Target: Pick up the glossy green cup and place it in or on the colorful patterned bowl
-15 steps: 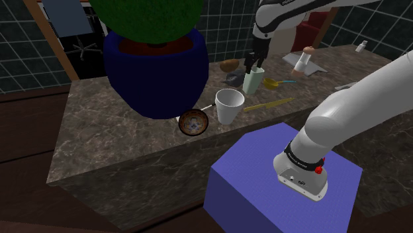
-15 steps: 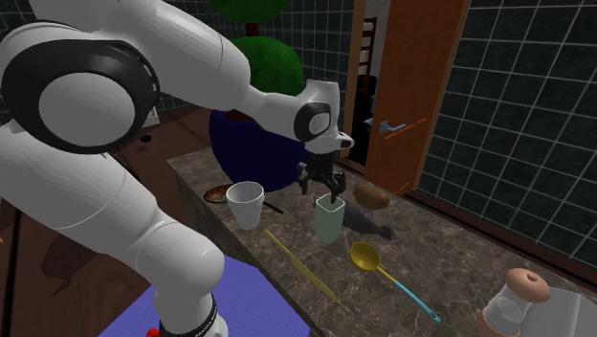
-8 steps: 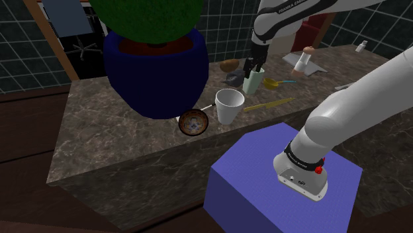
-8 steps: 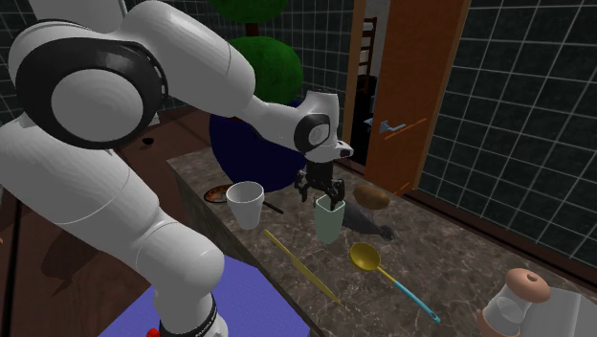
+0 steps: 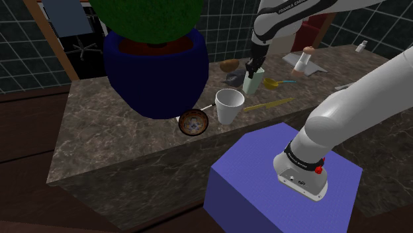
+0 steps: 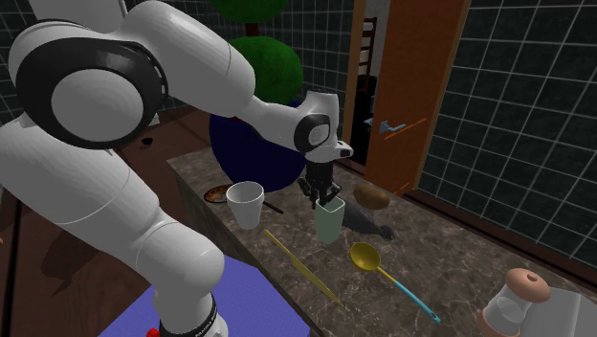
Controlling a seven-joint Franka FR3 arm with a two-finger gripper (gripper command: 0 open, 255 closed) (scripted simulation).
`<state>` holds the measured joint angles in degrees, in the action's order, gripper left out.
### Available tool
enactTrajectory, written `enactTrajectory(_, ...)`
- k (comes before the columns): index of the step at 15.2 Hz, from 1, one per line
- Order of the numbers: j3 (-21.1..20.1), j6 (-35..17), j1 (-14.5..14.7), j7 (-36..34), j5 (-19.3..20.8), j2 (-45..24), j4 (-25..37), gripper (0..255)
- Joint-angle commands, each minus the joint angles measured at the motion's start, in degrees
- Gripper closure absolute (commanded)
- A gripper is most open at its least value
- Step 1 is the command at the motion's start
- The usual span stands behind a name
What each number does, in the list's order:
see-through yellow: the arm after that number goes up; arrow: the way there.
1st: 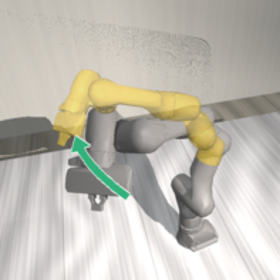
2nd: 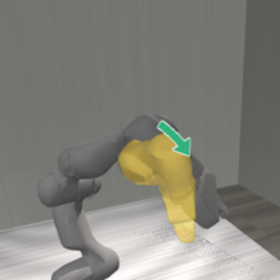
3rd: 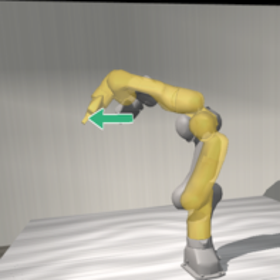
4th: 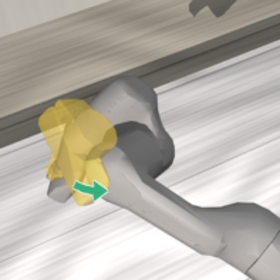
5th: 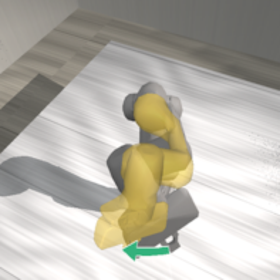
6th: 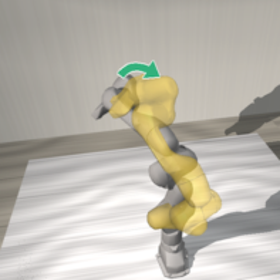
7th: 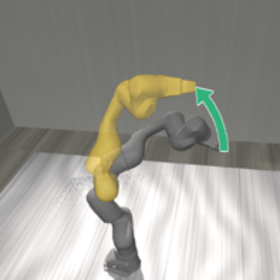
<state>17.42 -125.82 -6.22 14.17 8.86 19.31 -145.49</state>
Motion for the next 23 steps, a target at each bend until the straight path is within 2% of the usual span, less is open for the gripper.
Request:
enactTrajectory(1,0.0,0.0,0.0,0.0,0.0,0.0,0.0,255)
enactTrajectory(7,0.0,0.0,0.0,0.0,0.0,0.0,0.0,255)
enactTrajectory(23,-1.5,13.6,0.0,-0.1,-0.2,5.2,8.4,255)
